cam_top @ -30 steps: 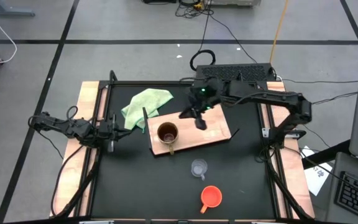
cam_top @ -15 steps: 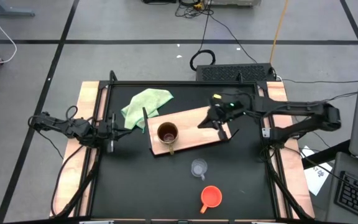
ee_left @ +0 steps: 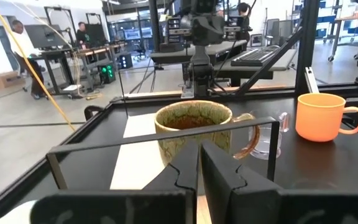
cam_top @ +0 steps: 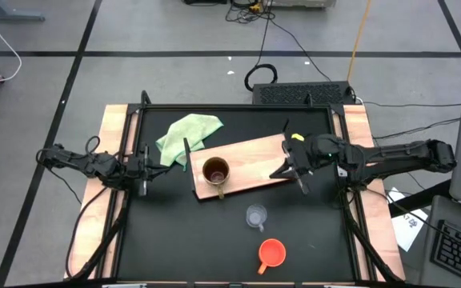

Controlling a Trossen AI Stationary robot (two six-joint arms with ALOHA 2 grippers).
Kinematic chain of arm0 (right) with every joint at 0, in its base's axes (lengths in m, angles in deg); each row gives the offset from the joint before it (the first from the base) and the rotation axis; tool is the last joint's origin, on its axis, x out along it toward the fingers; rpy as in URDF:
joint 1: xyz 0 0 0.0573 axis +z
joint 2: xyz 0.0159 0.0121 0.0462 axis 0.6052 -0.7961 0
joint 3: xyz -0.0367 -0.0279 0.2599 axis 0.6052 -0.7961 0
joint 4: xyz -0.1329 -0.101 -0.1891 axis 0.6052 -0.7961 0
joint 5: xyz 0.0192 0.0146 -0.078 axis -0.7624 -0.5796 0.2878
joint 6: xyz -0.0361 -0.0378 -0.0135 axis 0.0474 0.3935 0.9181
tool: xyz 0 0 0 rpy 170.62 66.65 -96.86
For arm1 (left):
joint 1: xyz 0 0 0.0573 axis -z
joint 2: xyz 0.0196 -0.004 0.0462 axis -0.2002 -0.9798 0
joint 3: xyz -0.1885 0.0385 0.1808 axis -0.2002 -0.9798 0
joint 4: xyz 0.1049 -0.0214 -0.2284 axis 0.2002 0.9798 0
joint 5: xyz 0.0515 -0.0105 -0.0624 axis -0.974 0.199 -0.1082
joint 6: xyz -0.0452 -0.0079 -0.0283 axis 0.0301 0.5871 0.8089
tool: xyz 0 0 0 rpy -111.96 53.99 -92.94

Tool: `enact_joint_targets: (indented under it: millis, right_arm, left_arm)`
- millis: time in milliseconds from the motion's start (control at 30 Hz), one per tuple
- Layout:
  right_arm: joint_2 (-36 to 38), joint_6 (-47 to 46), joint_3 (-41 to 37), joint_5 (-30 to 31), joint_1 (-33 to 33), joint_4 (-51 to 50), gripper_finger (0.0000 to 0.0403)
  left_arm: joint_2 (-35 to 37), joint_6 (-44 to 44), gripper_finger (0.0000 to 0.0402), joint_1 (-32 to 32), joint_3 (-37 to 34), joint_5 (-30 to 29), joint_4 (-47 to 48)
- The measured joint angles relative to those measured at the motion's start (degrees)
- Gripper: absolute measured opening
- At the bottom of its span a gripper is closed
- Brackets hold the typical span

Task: Stack small to large cups/mugs on shelf
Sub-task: Put the orange mug on the shelf

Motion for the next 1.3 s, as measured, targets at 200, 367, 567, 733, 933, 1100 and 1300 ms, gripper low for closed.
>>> enact_joint_targets:
  millis: [200,367,567,733,933,1100,1300]
  right_arm:
    - [0.13,0.73,-2.97,-0.01,5.65,6.18,0.0000]
    - [0.13,4.37,-2.97,0.28,12.49,5.80,0.0000]
    - [0.13,7.87,-2.97,5.18,18.23,3.19,0.0000]
    - [-1.11,7.72,-2.97,8.98,19.62,1.35,0.0000]
    - [-5.21,6.47,-2.97,8.92,21.02,6.73,0.0000]
    - [-7.42,6.42,-2.97,8.85,21.96,11.03,0.0000]
    - [-9.27,1.27,-2.76,8.85,23.86,17.70,0.0000]
  left_arm:
    - [0.01,1.32,0.0021,0.01,0.00,-0.02,-0.21]
    - [0.01,2.92,0.0021,0.00,0.00,-0.04,-1.37]
    - [-0.01,1.28,0.0021,-0.01,0.00,-1.35,-1.47]
    - [0.01,1.24,0.0021,0.00,0.00,-1.97,-1.22]
    - [0.01,2.89,0.0021,0.00,0.00,-1.97,-1.31]
    - [0.00,4.10,0.0021,0.01,0.00,-1.99,-1.31]
    - [0.00,4.12,0.0021,0.00,0.00,-1.99,-1.31]
